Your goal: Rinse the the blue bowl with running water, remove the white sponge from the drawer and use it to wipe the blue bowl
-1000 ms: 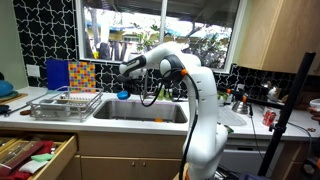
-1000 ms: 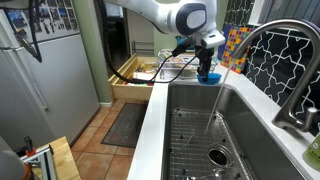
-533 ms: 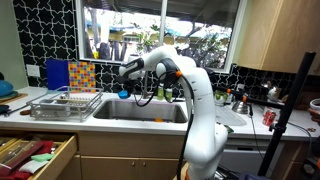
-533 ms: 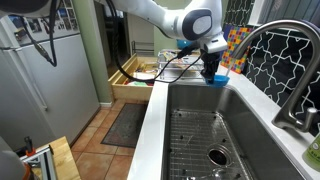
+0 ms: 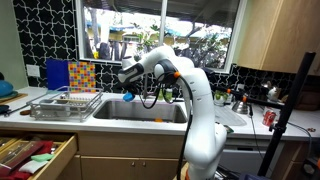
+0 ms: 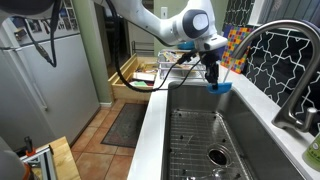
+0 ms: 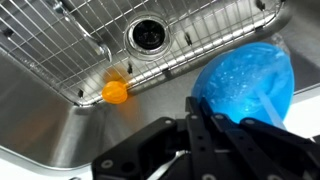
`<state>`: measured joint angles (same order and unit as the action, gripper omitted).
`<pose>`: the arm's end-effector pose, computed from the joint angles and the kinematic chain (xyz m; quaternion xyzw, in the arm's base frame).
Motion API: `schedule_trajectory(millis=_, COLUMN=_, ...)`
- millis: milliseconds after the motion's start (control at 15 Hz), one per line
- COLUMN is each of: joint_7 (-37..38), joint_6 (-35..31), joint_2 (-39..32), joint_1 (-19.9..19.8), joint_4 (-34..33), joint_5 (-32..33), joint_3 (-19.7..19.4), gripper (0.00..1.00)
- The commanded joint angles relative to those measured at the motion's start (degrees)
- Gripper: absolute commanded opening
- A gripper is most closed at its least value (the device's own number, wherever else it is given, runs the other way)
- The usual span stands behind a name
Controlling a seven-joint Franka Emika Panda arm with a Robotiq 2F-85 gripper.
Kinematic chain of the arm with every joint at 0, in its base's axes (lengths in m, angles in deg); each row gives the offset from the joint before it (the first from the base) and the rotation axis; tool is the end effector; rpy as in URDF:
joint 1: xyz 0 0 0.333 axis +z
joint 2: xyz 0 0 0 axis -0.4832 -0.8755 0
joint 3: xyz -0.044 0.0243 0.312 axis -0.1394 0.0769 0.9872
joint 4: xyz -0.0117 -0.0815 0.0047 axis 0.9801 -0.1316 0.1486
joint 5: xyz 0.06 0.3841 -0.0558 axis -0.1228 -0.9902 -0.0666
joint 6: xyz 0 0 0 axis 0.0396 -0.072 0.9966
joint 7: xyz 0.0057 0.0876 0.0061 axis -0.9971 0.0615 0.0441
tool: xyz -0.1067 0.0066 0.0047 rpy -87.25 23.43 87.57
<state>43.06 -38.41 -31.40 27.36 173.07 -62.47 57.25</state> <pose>0.6747 -0.1505 0.4454 0.7804 -0.5940 0.1740 0.0883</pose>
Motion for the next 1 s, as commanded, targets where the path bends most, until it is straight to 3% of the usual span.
schedule_trajectory(millis=0, joint_7=-1.3, joint_6=2.6, joint_2=2.8, joint_1=3.3, joint_4=3.9, joint_5=9.4, joint_3=-1.1, gripper=0.01)
schedule_trajectory(millis=467, joint_7=-3.7, joint_6=8.5, joint_2=4.9, joint_1=7.1, joint_4=8.1, joint_5=27.8, joint_3=0.5, gripper=0.01)
schedule_trajectory(millis=933, joint_7=-9.1, joint_6=11.7, joint_2=6.7, joint_1=7.6, joint_4=9.3, joint_5=46.7, joint_3=4.3, gripper=0.01)
